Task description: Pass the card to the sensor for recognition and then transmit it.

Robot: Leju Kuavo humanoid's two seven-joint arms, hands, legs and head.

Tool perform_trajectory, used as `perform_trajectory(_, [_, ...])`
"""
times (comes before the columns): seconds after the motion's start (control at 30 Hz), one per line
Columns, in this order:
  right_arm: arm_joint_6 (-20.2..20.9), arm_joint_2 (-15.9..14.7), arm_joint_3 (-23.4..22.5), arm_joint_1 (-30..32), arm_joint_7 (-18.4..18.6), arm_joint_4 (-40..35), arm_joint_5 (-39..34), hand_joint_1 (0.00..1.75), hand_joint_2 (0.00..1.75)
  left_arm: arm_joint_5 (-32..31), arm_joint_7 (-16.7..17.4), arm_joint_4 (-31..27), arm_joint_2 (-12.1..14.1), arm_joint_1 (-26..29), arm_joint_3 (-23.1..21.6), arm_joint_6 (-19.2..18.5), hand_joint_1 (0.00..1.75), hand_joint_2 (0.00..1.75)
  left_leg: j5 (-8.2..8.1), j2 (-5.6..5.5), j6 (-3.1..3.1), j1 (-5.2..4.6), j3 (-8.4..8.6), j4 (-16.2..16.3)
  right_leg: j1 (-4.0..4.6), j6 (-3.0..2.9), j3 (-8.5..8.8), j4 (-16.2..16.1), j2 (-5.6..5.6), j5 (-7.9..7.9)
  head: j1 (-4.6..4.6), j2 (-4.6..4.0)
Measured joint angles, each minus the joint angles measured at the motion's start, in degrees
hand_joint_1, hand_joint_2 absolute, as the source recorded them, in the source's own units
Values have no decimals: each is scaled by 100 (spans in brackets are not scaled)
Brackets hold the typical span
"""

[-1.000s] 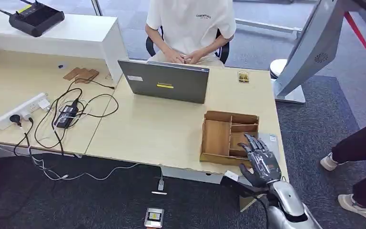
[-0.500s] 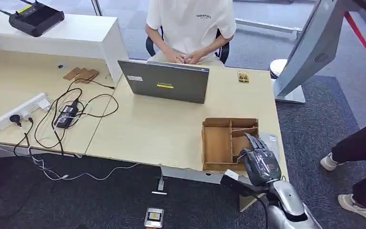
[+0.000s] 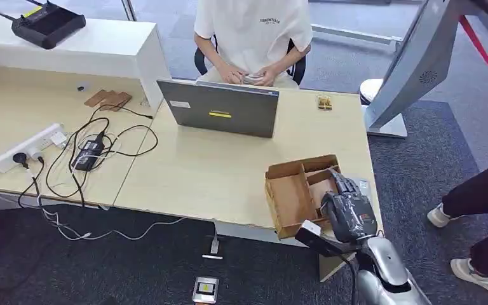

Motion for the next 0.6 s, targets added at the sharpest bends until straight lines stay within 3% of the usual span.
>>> perform_trajectory(0.6, [-18,131,-608,-646,-269,-422,129,175,175,-216,72,-2,-24,-173,-4,-72,0,175,1,0,0,0,0,1,0,0,1,1,0,1,0,0])
